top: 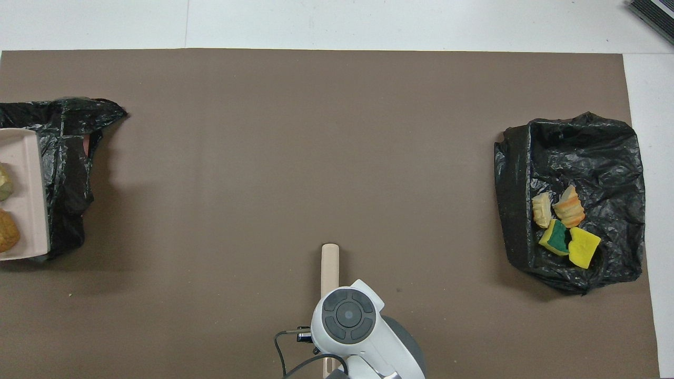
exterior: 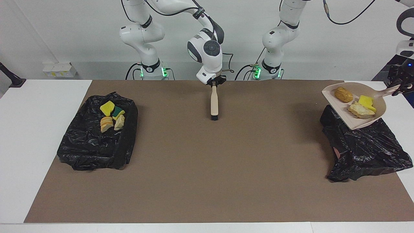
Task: Sweep and dump trash in bin
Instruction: 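Tip the dustpan with the left gripper to dump pieces into the bag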
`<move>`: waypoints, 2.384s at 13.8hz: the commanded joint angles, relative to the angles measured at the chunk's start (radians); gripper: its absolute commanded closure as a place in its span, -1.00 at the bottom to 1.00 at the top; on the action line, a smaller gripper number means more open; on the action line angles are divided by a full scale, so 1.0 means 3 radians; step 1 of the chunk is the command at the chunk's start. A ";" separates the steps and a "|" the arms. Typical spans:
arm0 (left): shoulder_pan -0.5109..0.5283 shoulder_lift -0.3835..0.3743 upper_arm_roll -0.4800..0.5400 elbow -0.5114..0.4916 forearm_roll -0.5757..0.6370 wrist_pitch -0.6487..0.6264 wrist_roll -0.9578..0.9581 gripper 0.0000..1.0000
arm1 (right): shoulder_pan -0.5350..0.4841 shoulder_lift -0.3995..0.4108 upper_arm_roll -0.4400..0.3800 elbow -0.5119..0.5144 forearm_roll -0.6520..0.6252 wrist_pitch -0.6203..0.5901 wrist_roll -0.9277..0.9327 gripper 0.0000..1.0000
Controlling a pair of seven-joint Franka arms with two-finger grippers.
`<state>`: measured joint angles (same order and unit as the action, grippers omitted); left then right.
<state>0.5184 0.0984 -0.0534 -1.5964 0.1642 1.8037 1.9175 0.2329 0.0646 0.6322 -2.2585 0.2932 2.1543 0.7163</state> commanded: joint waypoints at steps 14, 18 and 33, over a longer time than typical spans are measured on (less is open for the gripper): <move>-0.0414 0.0015 -0.0052 -0.0365 0.2499 0.0436 -0.1503 1.00 | -0.0122 -0.0082 -0.1068 0.0671 -0.0875 -0.0088 -0.0622 -1.00; -0.0582 0.0009 -0.0052 -0.0237 0.3118 0.0267 -0.1560 1.00 | -0.0127 -0.0169 -0.1651 0.0906 -0.1110 -0.0384 -0.1261 -1.00; -0.1507 -0.0144 -0.0139 -0.0395 0.0553 -0.0336 -0.3509 1.00 | -0.0413 -0.0415 -0.2706 0.1965 -0.1049 -0.1838 -0.2689 -1.00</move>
<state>0.1462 0.0677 -0.1074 -1.6804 0.3893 1.7206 1.0221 0.1344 -0.0706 -0.1801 -1.6777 -0.0245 1.6173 -0.0563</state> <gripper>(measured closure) 0.687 0.000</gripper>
